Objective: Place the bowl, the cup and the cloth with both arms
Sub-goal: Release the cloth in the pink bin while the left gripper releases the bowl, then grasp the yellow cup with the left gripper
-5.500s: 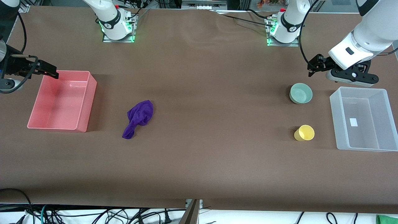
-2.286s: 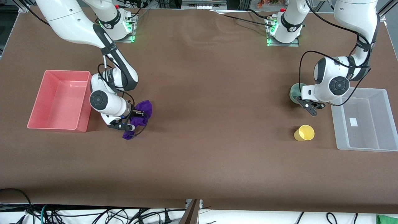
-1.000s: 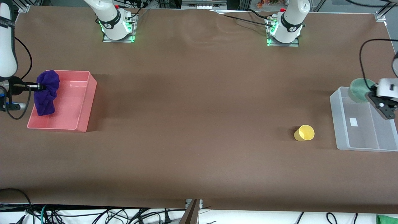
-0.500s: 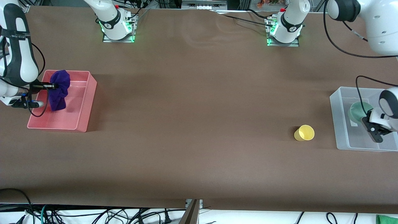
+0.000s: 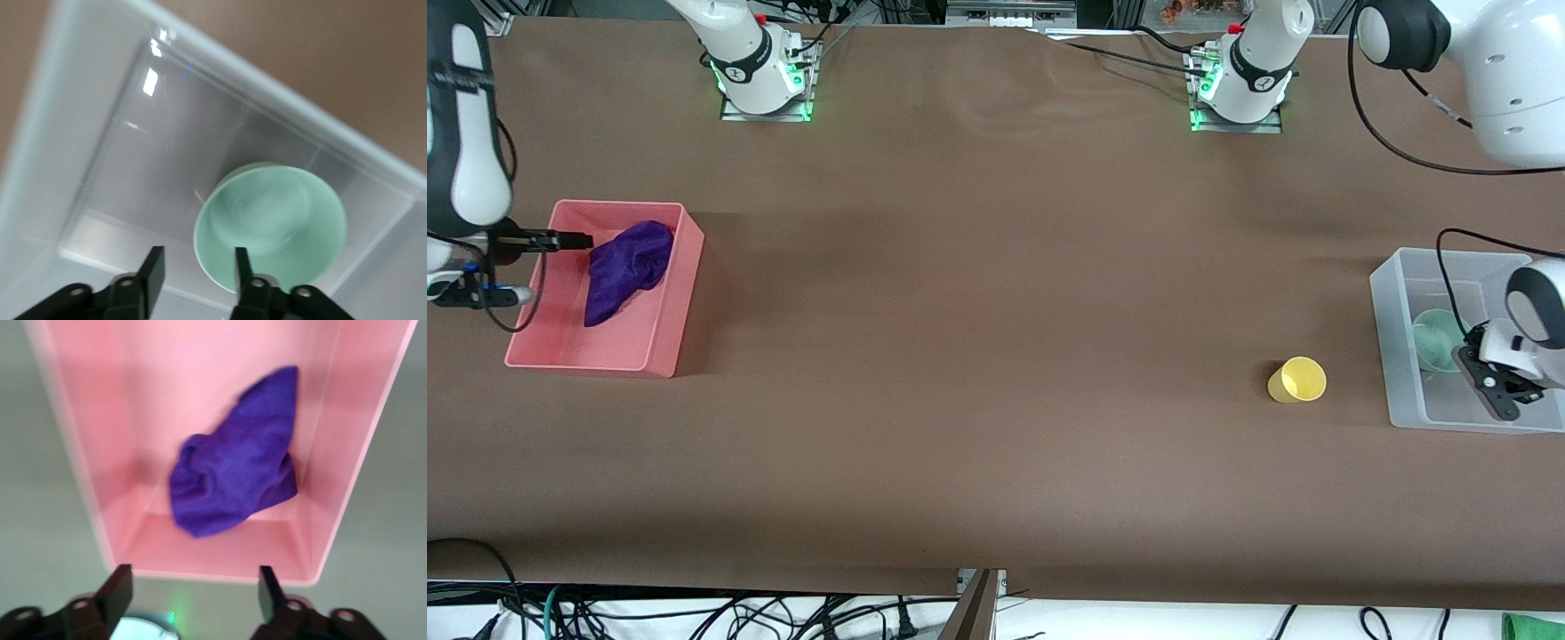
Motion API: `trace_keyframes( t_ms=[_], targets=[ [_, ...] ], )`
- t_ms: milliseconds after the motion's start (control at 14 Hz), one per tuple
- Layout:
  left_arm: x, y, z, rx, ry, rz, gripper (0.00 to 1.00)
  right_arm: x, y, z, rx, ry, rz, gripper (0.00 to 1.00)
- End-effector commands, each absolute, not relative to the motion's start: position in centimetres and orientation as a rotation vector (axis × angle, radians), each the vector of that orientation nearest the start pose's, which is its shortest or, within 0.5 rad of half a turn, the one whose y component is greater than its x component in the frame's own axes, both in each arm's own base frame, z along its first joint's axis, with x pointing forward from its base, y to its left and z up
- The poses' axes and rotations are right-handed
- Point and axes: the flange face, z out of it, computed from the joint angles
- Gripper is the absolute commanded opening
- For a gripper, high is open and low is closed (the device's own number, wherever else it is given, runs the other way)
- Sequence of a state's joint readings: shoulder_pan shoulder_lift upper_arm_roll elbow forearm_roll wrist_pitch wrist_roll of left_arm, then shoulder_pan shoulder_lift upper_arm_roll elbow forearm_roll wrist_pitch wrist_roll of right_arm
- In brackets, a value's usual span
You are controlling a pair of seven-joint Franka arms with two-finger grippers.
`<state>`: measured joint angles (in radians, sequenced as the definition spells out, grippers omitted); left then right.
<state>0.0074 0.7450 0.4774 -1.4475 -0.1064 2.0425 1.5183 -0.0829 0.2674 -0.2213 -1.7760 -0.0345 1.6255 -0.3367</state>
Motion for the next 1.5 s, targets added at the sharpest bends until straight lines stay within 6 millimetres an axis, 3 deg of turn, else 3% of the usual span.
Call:
trace_keyframes(
  t_ms=[0,143,286,429,571,714,929,1000,1071,1429],
  targets=[
    [65.6,24.8,35.0,-2.772,1.493,0.228,1.00,58.2,-12.6,47.0,-3.062,-0.200,0.547,1.00],
    [67.2,20.7,36.9,-2.861,1.330,0.242,1.00,59.2,-9.0,51.4,-3.083,-0.295,0.430,1.00],
    [68.1,17.4,36.8,-3.030,1.108,0.149,1.00,60.3,-5.1,53.4,-3.096,-0.398,0.319,1.00],
    [68.8,13.9,35.2,-3.155,0.880,0.146,1.00,60.5,-3.1,54.2,-3.107,-0.331,0.293,1.00],
    [69.4,10.9,31.0,-3.238,0.773,0.209,1.00,60.3,-0.3,55.2,-3.144,-0.213,0.271,1.00],
    [69.5,9.5,26.5,-3.303,0.739,0.262,0.99,60.3,0.9,55.8,-3.155,-0.143,0.251,1.00],
    [69.5,9.0,22.5,-3.395,0.647,0.236,0.68,60.2,0.1,57.6,-3.243,-0.099,0.197,1.00],
    [69.4,9.1,21.4,-3.392,0.641,0.247,0.30,59.6,0.1,59.2,-3.305,-0.125,0.152,1.00],
    [69.3,9.1,20.9,-3.387,0.644,0.263,0.01,59.4,0.9,59.6,-3.308,-0.137,0.133,1.00],
    [69.6,9.2,21.6,-3.364,0.667,0.256,0.00,59.3,0.9,60.4,-3.263,-0.122,0.093,1.00]
  ],
)
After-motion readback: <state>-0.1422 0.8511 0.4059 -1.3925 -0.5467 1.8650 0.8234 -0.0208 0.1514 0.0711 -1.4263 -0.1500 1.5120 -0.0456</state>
